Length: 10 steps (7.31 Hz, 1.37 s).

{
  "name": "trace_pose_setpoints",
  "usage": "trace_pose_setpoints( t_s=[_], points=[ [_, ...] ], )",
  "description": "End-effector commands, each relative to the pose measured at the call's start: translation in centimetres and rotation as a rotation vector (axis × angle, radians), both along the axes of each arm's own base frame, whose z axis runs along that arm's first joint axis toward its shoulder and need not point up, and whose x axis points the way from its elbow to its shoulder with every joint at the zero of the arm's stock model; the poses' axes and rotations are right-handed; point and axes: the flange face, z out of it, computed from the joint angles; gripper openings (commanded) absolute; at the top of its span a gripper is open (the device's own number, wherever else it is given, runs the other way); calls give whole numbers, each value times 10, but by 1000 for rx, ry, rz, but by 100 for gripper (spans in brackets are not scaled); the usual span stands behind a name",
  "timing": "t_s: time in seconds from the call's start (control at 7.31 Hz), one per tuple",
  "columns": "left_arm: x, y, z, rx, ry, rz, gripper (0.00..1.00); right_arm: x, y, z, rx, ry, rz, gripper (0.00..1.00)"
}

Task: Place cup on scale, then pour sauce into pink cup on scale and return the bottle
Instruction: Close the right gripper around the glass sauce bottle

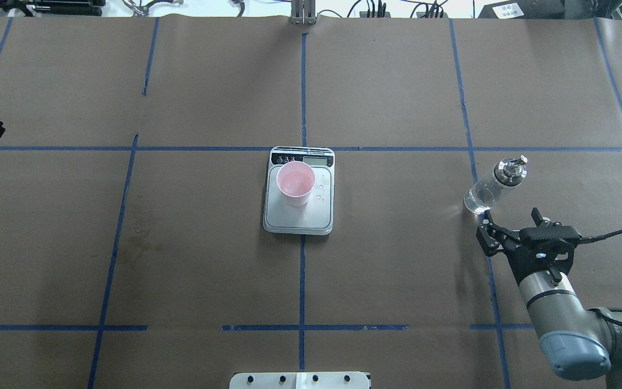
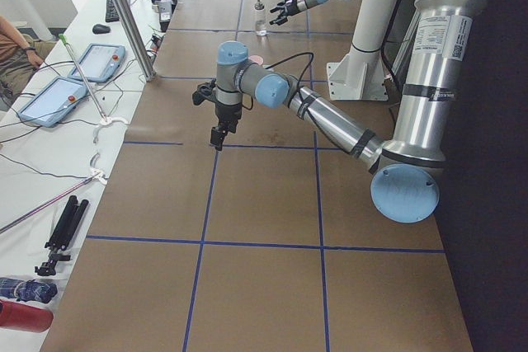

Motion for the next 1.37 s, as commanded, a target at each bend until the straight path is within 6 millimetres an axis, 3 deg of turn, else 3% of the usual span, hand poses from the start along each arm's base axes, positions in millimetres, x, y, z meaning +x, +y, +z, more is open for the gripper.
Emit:
trace_pose_setpoints(
  t_s=[0.0,0.14,1.23],
  points=[
    [-1,0,-2,2,1,-2,100,-23,-16,-5,6,-12,18,99],
    [-1,0,-2,2,3,-1,100,-36,-21,-2,6,-11,23,99],
    [0,1,-3,0,8,0,100,-32,-46,-14,-13,-46,54,99]
  ],
)
